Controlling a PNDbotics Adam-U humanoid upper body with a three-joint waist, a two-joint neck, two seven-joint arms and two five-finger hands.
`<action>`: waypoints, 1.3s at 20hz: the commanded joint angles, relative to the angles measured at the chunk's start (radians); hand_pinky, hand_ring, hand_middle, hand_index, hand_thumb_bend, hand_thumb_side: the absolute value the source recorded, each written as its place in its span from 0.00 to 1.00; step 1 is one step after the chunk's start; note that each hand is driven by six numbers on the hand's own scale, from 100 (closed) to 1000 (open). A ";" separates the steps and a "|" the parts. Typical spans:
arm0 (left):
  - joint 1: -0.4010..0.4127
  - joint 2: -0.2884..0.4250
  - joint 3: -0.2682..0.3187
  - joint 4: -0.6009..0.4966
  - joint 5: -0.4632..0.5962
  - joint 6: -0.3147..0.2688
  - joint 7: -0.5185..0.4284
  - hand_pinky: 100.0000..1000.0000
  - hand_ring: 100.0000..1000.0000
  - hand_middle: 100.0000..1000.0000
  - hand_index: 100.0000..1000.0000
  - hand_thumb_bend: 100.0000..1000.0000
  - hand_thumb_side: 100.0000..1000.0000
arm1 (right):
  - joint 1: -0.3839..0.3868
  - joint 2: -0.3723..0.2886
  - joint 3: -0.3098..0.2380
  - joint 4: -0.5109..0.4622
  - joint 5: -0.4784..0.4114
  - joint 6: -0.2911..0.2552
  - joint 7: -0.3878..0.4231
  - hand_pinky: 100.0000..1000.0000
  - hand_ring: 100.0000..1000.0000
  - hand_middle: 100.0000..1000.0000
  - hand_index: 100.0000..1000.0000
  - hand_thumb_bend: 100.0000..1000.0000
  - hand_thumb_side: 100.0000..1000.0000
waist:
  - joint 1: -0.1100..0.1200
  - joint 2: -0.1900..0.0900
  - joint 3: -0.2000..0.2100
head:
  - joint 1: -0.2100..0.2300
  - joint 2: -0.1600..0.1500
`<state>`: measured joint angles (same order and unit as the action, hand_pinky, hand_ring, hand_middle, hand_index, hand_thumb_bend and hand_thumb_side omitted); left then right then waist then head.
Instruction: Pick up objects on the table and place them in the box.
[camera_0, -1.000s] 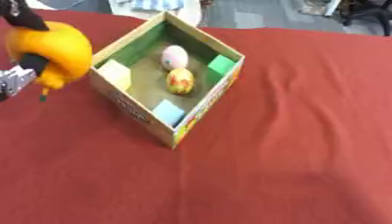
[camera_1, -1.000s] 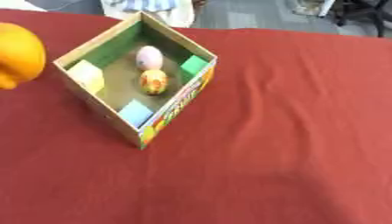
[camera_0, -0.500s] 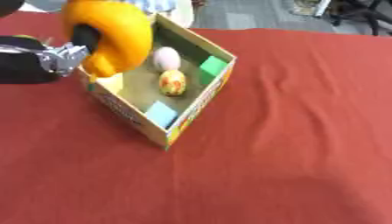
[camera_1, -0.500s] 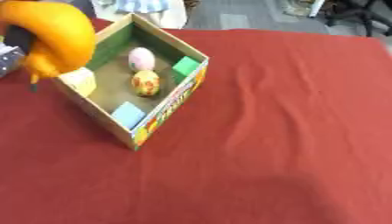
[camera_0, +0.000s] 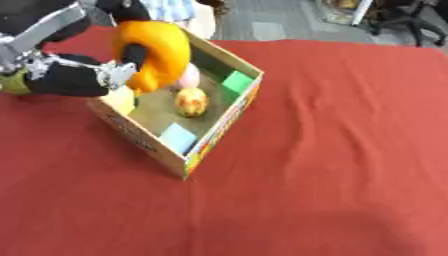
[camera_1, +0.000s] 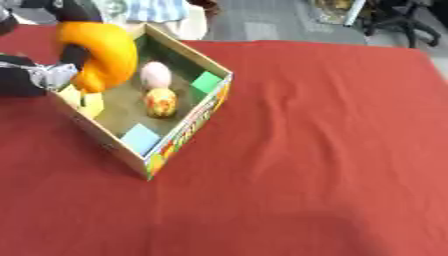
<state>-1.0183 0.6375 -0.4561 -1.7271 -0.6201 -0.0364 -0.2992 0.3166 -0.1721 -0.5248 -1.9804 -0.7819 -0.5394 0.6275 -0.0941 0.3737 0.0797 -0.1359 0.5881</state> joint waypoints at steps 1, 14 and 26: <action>-0.023 -0.005 -0.007 0.025 -0.044 -0.033 0.005 0.66 0.60 0.53 0.70 0.00 0.03 | 0.003 -0.021 0.000 -0.020 0.000 -0.278 0.280 1.00 0.00 0.64 0.75 0.00 0.47 | 0.005 -0.007 -0.004 | -0.002 -0.004; 0.005 -0.018 -0.028 0.079 -0.178 -0.145 -0.140 0.94 0.97 0.89 0.98 0.01 0.37 | 0.004 -0.012 0.001 -0.020 -0.003 -0.273 0.280 1.00 0.00 0.64 0.75 0.00 0.47 | 0.000 -0.010 -0.006 | -0.012 -0.001; 0.022 0.015 0.003 0.033 -0.143 -0.112 -0.100 0.93 0.97 0.88 0.96 0.00 0.06 | 0.012 -0.006 -0.005 -0.020 0.001 -0.268 0.280 1.00 0.00 0.64 0.74 0.00 0.47 | 0.003 -0.018 0.003 | -0.016 0.004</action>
<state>-0.9839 0.6196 -0.4756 -1.6642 -0.7826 -0.1585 -0.4117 0.3196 -0.1687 -0.5171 -1.9804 -0.7819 -0.5345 0.6324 -0.0943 0.3737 0.0836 -0.1484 0.5932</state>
